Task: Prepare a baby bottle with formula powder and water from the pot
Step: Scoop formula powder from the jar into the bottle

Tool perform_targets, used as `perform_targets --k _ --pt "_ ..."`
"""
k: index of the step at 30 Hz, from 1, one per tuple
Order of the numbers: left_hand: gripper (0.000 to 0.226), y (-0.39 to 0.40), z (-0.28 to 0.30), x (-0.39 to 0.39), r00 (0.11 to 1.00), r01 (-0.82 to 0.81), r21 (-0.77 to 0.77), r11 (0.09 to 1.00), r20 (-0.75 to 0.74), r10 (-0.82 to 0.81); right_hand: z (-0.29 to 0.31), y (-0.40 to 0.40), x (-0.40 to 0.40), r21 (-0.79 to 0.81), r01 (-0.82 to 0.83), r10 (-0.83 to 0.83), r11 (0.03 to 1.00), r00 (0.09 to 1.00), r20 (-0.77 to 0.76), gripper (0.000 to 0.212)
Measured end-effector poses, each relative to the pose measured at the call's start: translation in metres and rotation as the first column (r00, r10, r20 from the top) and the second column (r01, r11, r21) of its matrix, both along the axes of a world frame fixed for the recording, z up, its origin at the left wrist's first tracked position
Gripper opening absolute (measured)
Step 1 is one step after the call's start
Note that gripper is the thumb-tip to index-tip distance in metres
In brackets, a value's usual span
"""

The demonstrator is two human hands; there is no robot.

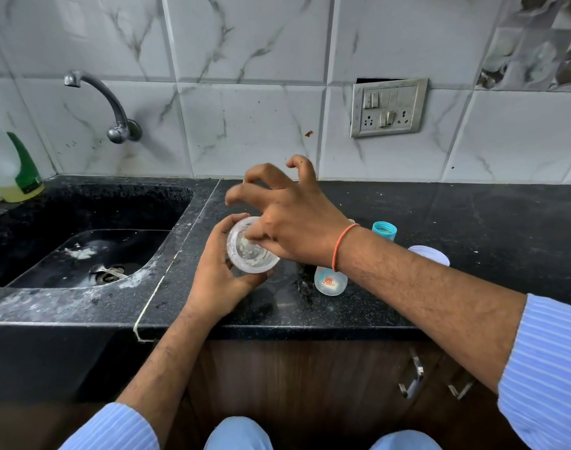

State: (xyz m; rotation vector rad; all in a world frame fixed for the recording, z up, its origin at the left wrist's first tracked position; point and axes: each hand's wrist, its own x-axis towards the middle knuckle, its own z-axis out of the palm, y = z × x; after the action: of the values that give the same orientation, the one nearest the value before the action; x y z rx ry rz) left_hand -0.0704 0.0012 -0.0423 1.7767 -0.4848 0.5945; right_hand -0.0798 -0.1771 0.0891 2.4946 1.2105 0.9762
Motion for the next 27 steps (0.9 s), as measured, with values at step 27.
perform_targets --k 27 --pt "0.104 0.001 -0.01 0.006 0.99 -0.115 -0.014 0.993 0.083 0.116 -0.014 -0.005 -0.009 0.04 0.07 -0.074 0.997 0.989 0.125 0.006"
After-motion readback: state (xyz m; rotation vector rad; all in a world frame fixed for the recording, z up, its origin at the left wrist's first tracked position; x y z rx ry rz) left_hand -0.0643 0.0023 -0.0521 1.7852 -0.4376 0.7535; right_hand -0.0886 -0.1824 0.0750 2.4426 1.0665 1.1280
